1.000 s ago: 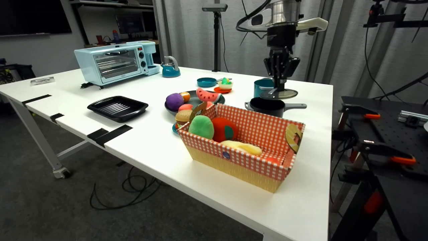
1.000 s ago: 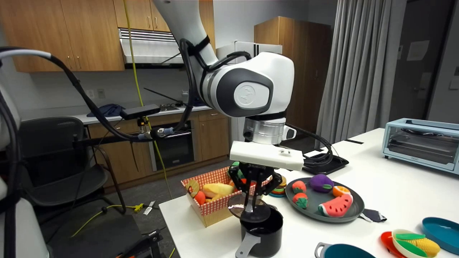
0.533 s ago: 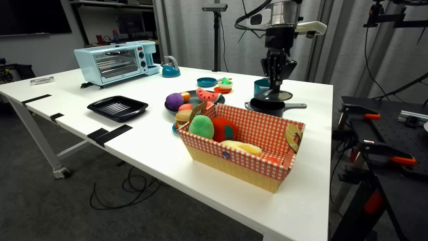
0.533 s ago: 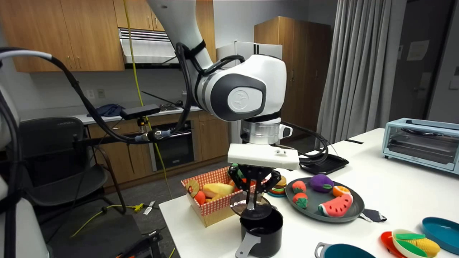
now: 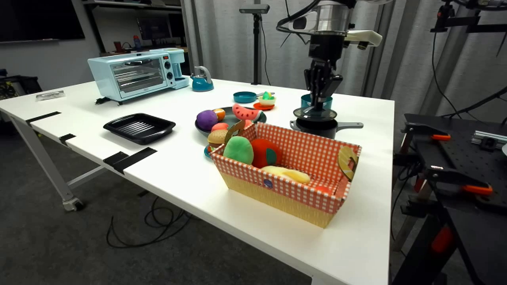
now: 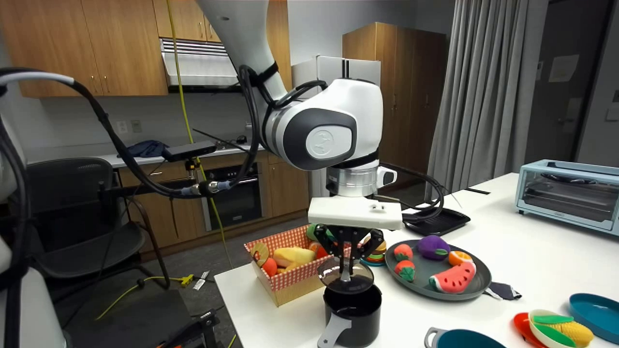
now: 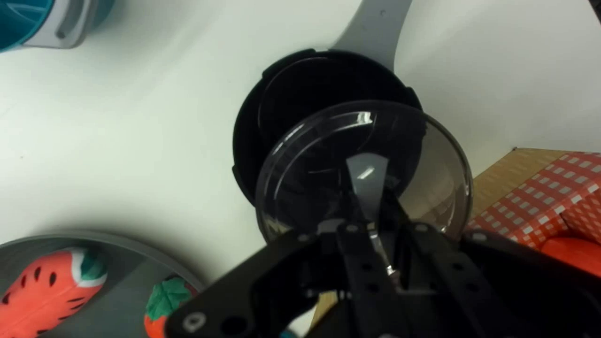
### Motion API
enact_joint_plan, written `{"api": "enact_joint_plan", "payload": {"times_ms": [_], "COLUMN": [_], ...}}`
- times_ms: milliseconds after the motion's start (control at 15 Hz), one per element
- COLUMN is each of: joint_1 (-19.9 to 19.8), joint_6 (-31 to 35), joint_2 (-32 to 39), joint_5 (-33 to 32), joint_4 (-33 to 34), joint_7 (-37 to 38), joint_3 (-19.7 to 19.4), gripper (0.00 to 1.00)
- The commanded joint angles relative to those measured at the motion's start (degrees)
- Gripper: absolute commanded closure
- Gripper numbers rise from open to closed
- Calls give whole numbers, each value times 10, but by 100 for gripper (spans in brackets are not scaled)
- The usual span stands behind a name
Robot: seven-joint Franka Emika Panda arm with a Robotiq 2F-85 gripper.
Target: Remove the lid from the blue pot and place it on the black pot
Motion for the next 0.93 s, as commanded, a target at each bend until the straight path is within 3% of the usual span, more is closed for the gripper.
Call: {"api": "enact_joint_plan", "payload": {"times_ms": [0, 867], "joint_1": [-6, -22], "joint_6": [21, 18], "joint_2": [15, 30], "joint_5": [-2, -33], "joint_4": [7, -3], "joint_7": [23, 35], "joint_3": [-3, -10], "gripper": [96, 96]}}
